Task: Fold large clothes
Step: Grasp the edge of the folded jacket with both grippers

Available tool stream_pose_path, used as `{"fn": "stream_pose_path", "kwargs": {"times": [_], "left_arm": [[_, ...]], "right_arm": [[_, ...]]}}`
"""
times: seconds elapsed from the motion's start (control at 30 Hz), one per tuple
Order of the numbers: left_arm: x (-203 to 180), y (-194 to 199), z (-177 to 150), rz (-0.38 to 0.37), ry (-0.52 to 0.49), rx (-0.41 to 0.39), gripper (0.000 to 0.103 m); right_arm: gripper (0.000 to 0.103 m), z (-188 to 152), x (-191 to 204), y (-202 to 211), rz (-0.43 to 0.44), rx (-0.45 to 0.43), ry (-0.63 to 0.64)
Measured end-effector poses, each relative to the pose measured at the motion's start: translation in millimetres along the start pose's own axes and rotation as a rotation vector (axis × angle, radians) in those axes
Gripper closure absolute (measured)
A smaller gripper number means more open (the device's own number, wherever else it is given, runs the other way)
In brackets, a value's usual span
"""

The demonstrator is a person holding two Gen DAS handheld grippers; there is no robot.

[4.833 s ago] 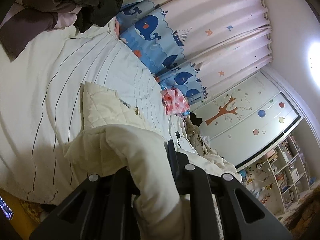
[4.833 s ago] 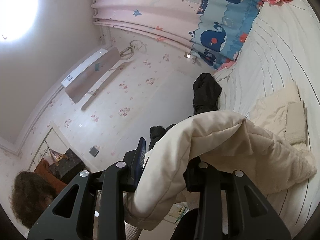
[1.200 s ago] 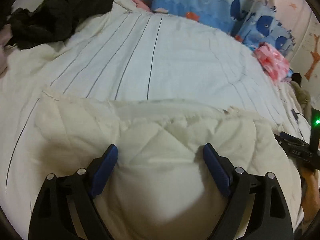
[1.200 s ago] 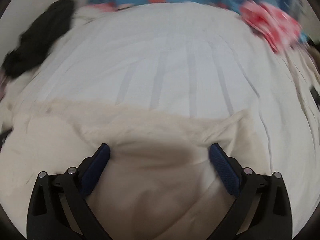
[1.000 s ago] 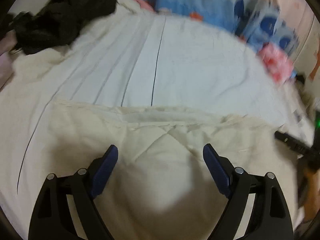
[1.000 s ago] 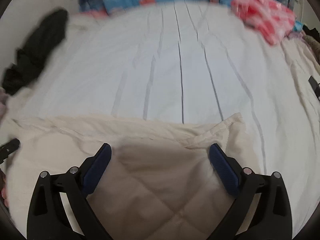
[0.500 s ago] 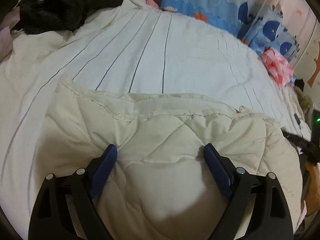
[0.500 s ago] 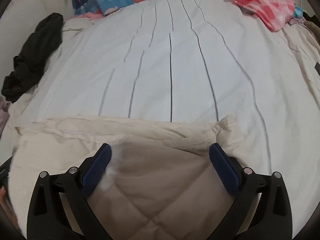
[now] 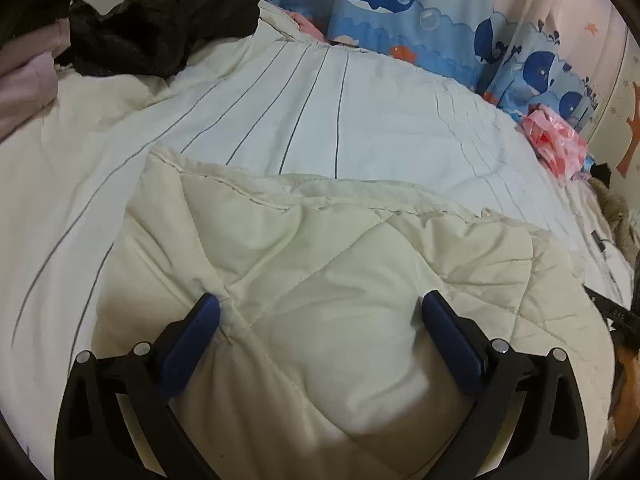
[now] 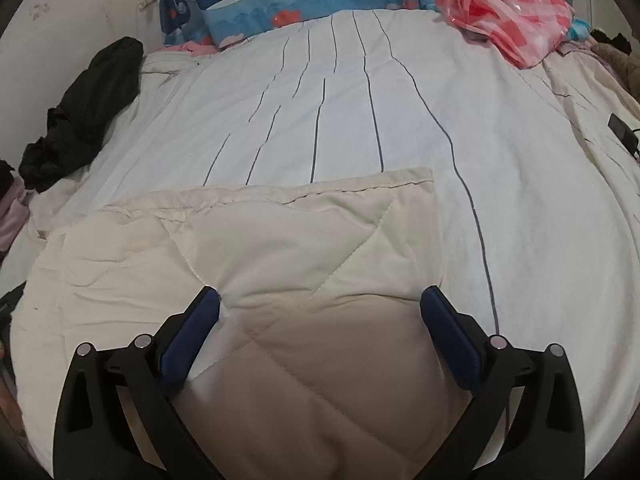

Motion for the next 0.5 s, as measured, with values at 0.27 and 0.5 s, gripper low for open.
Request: {"fn": "stream_pose_path", "kwargs": {"times": [0.27,0.5], "left_arm": [[-0.7,4.2,1.9,0.010,-0.005,0.055,0.007],[29.7,141.6,-16.4,-0.182,0.148,-0.060,0.007]], "right_arm": [[0.007,0.2,0.4,11.1,0.012,0.115,-0.015],[0.007,-53.8,10.8,179.2,0.413,-0.020,-0.206]]}}
Point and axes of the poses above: each gripper's, at about its wrist camera, not at the fingertips, and y roughly against the way its jaws point, x to its left, z to its top, the point moved 9 cm from there along -y, roughly the way its jaws point, and after that the axes turned 3 degrees about y, right-handed, at the moved point
